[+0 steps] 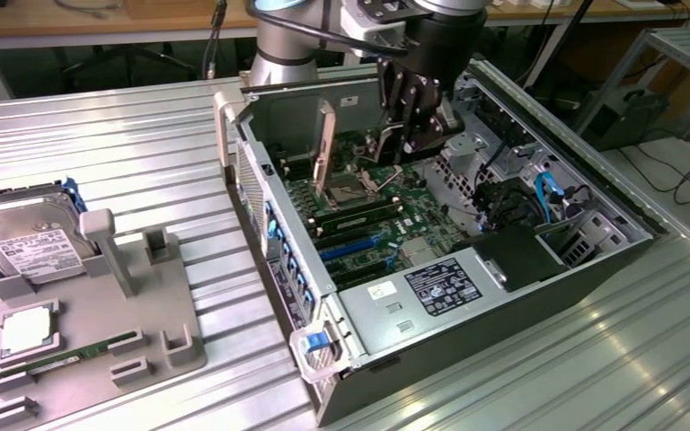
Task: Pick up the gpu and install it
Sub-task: 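Insert the gpu into the slot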
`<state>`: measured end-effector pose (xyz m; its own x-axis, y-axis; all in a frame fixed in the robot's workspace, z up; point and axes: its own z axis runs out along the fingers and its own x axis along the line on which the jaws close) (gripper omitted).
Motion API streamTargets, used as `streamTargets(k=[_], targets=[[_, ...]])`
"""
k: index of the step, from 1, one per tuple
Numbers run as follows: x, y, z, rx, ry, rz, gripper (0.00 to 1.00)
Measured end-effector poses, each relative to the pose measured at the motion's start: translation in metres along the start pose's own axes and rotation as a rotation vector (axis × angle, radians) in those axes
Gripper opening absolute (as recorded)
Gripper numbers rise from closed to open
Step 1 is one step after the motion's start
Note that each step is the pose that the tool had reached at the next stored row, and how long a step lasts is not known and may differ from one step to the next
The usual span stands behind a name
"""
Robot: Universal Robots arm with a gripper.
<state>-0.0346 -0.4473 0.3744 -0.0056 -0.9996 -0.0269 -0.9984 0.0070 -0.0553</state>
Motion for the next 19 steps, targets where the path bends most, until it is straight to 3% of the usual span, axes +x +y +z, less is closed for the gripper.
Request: streamTargets(k=[19], targets=[[0.0002, 0.0005, 0.0086, 0.0, 0.0, 0.0, 0.28]])
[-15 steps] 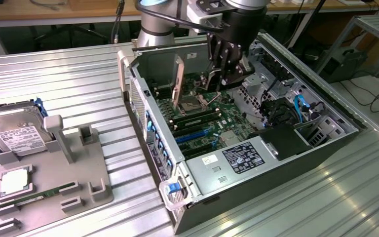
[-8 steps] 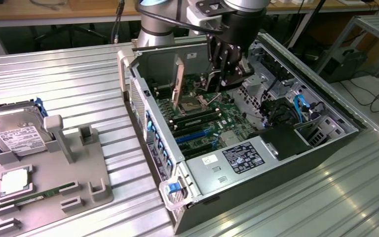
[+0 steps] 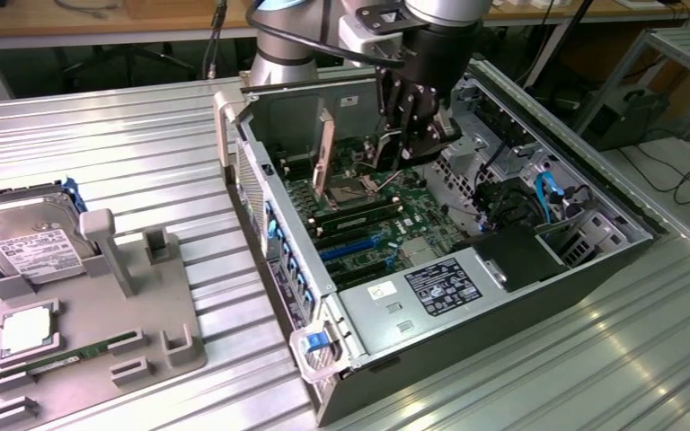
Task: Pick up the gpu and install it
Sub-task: 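Insert the gpu into the slot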
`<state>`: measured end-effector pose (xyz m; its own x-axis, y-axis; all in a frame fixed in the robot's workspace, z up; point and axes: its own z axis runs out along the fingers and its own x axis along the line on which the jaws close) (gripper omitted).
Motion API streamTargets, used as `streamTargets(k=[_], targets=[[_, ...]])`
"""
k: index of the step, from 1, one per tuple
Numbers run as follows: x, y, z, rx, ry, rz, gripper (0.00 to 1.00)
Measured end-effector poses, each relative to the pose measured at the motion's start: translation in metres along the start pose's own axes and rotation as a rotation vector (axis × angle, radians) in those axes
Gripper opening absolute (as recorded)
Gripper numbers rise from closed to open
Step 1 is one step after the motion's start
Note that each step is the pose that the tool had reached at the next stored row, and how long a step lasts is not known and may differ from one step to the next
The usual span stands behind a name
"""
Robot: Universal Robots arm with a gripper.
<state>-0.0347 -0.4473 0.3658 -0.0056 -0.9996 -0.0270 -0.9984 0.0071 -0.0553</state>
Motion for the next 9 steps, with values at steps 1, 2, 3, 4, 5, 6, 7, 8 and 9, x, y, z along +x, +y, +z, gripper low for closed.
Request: streamTargets(k=[1, 2, 3, 4, 5, 6, 7, 8, 9], targets=[[0.0, 0.0, 0.0004, 0.0, 0.0, 0.0, 0.28], [0.0, 0.0, 0.0009, 0.0, 0.0, 0.0, 0.28], [0.0, 0.0001, 0.0014, 0.0, 0.0, 0.0, 0.28], [0.0, 0.0001, 0.0018, 0.0, 0.0, 0.0, 0.28], [0.0, 0.0001, 0.0022, 0.0, 0.0, 0.0, 0.28], [0.0001, 0.0001, 0.0027, 0.0, 0.0, 0.0, 0.28], [0.0001, 0.0002, 0.0032, 0.0, 0.0, 0.0, 0.28], [0.0001, 0.0002, 0.0035, -0.0001, 0.0001, 0.0, 0.28], [0.0001, 0.0002, 0.0039, 0.0, 0.0, 0.0, 0.28]])
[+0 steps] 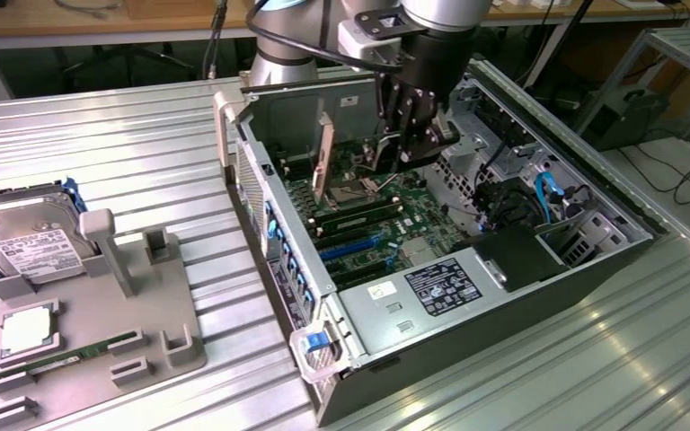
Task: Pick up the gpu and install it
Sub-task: 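Insert the gpu into the slot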
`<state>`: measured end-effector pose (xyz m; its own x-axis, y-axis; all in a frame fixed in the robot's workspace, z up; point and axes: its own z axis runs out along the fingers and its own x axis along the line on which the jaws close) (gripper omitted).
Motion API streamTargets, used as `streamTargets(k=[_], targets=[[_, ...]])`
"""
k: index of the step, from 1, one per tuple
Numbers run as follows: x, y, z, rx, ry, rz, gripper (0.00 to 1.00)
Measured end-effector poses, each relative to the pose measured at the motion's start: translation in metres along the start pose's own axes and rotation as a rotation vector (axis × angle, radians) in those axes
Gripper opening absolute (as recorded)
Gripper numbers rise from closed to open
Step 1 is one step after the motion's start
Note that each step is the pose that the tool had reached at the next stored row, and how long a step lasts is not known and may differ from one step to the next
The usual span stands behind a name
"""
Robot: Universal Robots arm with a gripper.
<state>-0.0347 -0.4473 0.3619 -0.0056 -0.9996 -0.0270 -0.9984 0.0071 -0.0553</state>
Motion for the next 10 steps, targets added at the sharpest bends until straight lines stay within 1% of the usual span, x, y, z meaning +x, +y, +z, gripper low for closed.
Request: streamTargets(k=[10], targets=[[0.0001, 0.0002, 0.0047, 0.0, 0.0, 0.0, 0.28]])
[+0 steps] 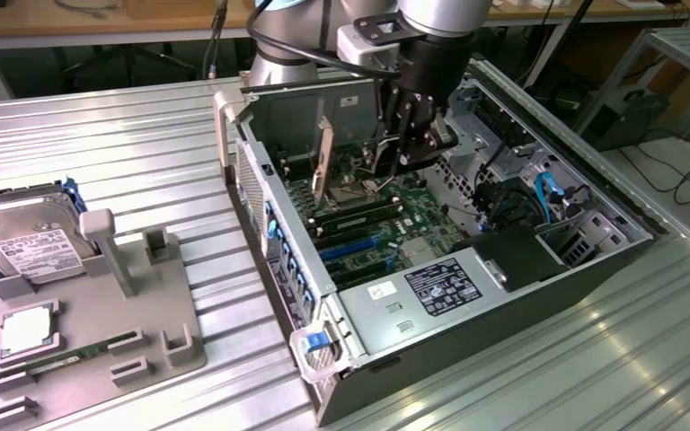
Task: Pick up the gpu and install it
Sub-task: 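Insert the gpu into the slot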
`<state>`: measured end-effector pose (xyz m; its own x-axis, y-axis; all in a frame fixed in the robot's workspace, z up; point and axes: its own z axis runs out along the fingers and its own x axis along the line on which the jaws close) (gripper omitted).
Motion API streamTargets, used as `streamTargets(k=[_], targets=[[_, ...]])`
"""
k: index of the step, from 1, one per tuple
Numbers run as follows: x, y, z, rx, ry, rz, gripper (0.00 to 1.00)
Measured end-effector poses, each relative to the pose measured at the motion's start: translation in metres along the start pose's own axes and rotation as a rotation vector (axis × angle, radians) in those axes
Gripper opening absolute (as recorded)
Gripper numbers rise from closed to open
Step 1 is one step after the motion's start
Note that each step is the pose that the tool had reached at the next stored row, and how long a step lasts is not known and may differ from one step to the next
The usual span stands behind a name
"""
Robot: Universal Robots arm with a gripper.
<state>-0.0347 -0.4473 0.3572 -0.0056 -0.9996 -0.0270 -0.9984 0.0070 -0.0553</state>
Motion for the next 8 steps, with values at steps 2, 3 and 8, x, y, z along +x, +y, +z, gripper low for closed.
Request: streamTargets(k=[2, 3, 8], targets=[[0.0, 0.0, 0.0009, 0.0, 0.0, 0.0, 0.28], [0.0, 0.0001, 0.0014, 0.0, 0.0, 0.0, 0.28], [0.0001, 0.0002, 0.0036, 0.0, 0.0, 0.0, 0.28]])
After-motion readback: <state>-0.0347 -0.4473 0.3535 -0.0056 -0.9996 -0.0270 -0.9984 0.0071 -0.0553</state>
